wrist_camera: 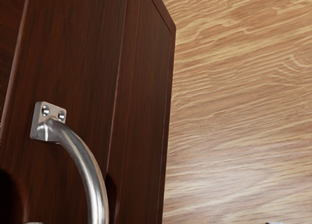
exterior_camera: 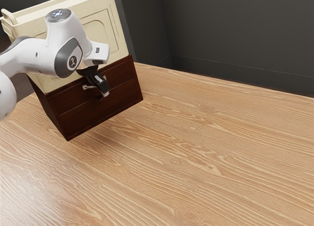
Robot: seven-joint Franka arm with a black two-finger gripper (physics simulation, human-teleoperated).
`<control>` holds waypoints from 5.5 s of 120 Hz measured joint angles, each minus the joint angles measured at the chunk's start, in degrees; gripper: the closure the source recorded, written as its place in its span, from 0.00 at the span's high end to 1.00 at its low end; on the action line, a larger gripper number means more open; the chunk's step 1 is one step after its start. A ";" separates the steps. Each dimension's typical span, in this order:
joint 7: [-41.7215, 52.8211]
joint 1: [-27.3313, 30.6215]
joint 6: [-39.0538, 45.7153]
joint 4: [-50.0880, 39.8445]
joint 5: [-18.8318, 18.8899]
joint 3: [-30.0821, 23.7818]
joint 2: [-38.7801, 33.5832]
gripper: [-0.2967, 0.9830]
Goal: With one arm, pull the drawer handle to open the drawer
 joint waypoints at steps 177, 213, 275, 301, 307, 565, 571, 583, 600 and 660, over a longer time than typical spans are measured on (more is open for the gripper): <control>-4.87 -2.40 4.20 -10.44 -0.18 -0.09 -6.37 0.44; -6.18 -3.41 5.55 -12.85 -0.20 -0.31 -7.91 0.43; -9.01 -5.82 6.76 -17.75 -0.17 -0.39 -11.21 0.45; -10.08 -6.22 7.26 -18.97 -0.18 -0.40 -12.14 0.43; -10.33 -6.54 7.33 -19.00 -0.16 -0.40 -12.25 0.42; -20.27 -11.45 11.95 -30.93 0.71 -0.53 -21.49 0.42; -20.51 -11.38 12.07 -30.94 0.67 -0.54 -21.43 0.42; -20.94 -11.42 12.30 -30.89 0.58 -0.46 -21.10 0.44; -21.65 -11.55 12.66 -30.87 0.73 -0.30 -20.71 0.43; -22.95 -10.90 12.86 -30.51 1.59 -1.07 -20.85 0.38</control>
